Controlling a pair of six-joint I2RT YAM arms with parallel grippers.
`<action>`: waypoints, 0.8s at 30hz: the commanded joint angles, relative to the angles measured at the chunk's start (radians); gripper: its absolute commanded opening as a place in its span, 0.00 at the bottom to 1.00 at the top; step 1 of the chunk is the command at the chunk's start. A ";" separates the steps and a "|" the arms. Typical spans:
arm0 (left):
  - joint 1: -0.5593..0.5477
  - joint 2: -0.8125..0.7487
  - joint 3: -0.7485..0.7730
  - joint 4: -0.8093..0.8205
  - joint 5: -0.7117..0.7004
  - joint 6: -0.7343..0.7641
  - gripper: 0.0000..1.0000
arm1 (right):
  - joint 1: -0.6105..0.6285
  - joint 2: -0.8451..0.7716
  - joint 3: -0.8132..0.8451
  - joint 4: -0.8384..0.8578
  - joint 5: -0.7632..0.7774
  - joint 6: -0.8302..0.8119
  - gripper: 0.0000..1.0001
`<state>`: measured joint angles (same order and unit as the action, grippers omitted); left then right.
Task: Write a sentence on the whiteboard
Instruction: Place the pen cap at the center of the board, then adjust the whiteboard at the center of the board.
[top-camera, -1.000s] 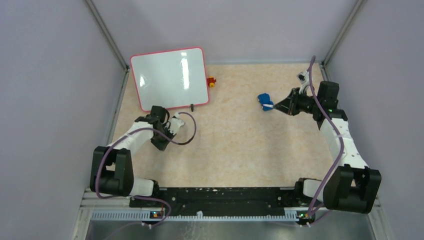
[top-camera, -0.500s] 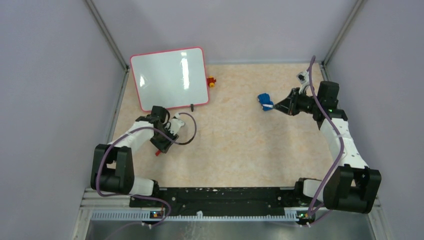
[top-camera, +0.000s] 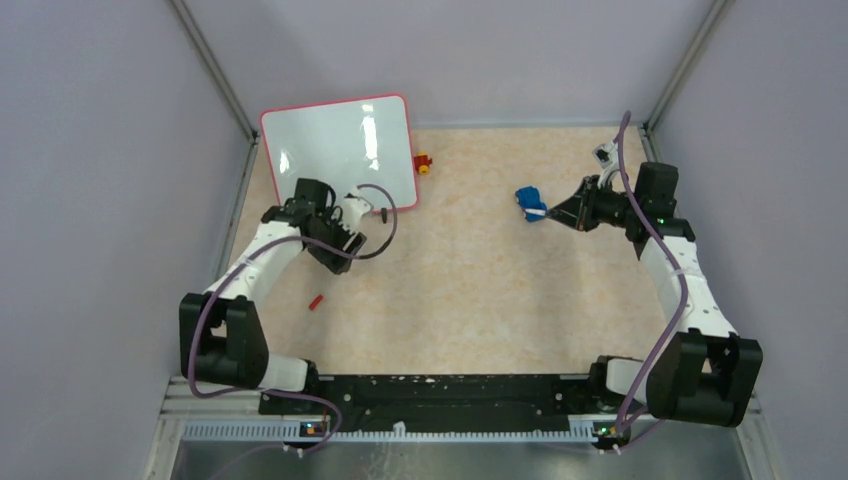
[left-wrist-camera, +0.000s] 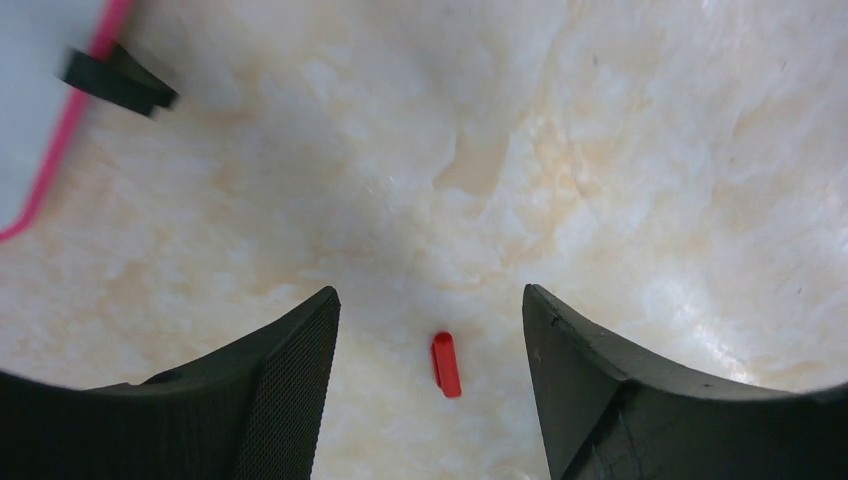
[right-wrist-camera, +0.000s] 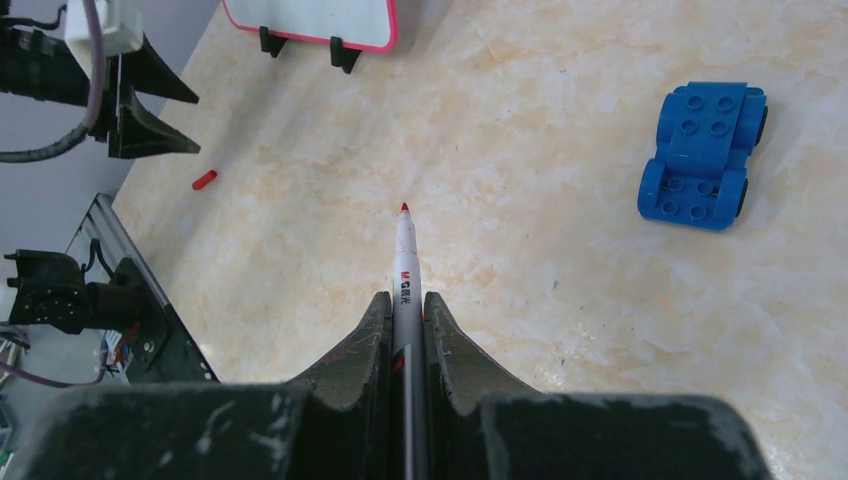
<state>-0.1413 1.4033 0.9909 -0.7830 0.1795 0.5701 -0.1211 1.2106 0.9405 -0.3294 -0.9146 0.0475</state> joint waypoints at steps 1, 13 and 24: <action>-0.023 -0.001 0.072 0.140 0.079 -0.107 0.73 | -0.011 -0.031 0.000 0.036 -0.021 -0.019 0.00; -0.228 0.190 0.121 0.542 -0.313 -0.657 0.64 | -0.011 -0.029 -0.004 0.032 -0.015 -0.029 0.00; -0.259 0.362 0.202 0.640 -0.434 -0.779 0.63 | -0.011 -0.023 -0.003 0.028 -0.018 -0.033 0.00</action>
<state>-0.3992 1.7351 1.1412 -0.2317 -0.2012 -0.1436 -0.1211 1.2106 0.9405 -0.3298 -0.9138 0.0429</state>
